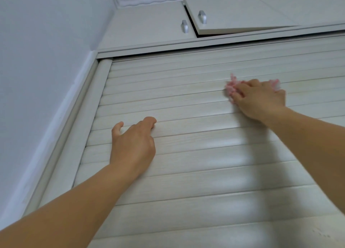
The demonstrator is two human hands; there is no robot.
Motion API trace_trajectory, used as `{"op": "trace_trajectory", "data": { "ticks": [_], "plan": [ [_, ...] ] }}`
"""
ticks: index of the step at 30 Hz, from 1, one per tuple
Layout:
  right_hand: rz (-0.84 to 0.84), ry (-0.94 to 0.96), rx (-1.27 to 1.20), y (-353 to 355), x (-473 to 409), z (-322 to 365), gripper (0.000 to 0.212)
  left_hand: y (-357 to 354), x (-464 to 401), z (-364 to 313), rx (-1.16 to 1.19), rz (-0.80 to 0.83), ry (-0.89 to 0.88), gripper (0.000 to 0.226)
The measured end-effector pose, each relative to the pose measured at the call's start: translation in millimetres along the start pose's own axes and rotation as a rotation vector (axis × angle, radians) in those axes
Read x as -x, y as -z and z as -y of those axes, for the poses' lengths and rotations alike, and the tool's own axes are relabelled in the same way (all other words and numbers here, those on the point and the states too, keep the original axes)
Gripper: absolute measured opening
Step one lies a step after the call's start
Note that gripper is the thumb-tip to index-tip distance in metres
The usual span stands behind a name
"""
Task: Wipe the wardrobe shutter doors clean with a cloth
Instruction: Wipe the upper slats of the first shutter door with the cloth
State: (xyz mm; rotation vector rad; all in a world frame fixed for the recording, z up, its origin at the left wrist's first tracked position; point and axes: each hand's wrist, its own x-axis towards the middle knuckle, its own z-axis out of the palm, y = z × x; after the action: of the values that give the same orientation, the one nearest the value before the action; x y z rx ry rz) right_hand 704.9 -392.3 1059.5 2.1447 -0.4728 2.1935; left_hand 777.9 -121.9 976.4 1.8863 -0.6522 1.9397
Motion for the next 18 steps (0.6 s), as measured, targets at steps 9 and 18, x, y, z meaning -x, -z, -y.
{"op": "trace_trajectory", "data": {
  "ticks": [9,18],
  "plan": [
    [-0.024,0.214,-0.059,-15.4,14.8,105.7,0.044,-2.0,-0.9,4.7,0.064,-0.012,-0.009,0.044],
    [0.121,0.201,-0.103,-21.0,7.8,81.0,0.052,6.0,-0.1,14.8,0.123,0.055,-0.042,0.05]
  ]
}}
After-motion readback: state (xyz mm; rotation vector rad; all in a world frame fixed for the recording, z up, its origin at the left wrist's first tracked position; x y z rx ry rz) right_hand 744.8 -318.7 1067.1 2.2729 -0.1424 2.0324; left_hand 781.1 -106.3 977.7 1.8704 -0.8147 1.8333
